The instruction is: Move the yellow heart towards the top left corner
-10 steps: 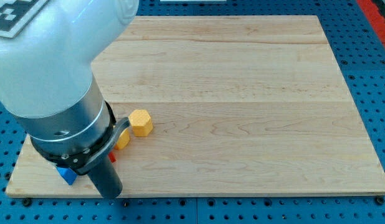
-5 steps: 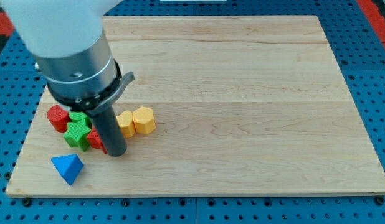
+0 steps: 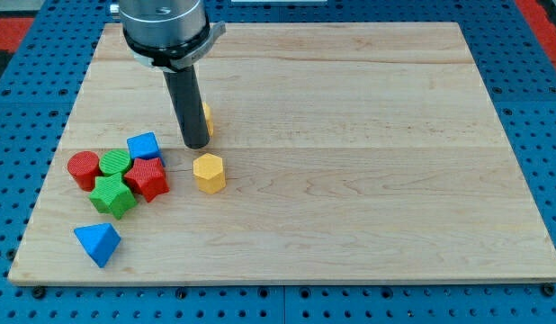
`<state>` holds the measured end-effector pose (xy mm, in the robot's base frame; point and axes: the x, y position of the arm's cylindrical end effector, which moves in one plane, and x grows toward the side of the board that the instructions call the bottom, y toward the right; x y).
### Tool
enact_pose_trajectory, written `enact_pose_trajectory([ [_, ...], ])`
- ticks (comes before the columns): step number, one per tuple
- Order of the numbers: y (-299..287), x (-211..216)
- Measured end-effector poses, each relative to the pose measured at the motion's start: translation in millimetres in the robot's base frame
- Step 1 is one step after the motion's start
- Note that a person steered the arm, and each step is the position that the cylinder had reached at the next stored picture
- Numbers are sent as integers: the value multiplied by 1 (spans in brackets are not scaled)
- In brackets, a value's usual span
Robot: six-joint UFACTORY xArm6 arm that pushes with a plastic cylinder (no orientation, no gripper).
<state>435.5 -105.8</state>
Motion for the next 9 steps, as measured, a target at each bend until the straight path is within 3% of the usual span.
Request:
enact_pose_trajectory([
  [1,10,-6],
  [3,18,-72],
  [5,-104,-101],
  [6,-85,-152],
  [9,-82,-171],
])
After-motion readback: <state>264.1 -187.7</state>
